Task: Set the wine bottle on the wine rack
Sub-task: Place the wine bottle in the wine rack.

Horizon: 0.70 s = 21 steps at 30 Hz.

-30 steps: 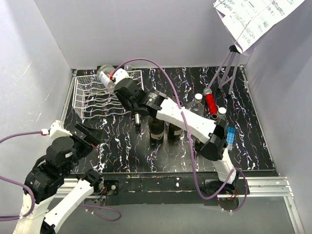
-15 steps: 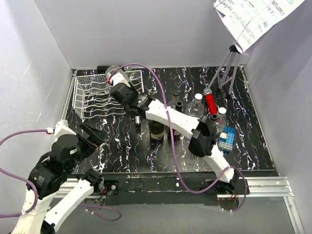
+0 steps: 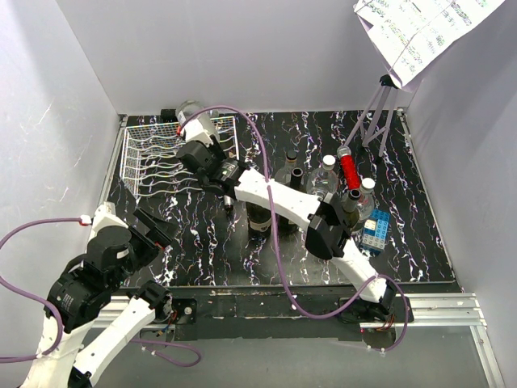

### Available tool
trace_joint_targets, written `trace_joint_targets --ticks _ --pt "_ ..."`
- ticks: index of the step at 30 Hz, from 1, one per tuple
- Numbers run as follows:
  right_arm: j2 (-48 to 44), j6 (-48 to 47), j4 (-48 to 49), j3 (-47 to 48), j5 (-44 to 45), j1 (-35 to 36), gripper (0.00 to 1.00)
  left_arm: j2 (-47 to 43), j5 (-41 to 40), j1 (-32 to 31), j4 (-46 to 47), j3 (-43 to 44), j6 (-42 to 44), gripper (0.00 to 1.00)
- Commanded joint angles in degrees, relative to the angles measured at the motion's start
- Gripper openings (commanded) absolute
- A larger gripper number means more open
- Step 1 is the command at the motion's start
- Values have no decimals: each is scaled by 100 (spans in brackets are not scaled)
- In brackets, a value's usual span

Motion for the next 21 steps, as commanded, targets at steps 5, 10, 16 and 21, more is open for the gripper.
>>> trace_joint_targets --ticks 5,10,16,21 --pt "-194 887 1262 432 912 -233 1 29 77 11 -23 -16 134 98" --pt "-186 1203 1060 273 877 -269 1 -32 95 11 -41 -95 108 98" --pt "-98 1450 796 282 771 -321 1 -68 77 11 -111 -122 64 98" --pt "-151 1599 682 80 666 -365 1 -94 68 11 -111 -148 29 98"
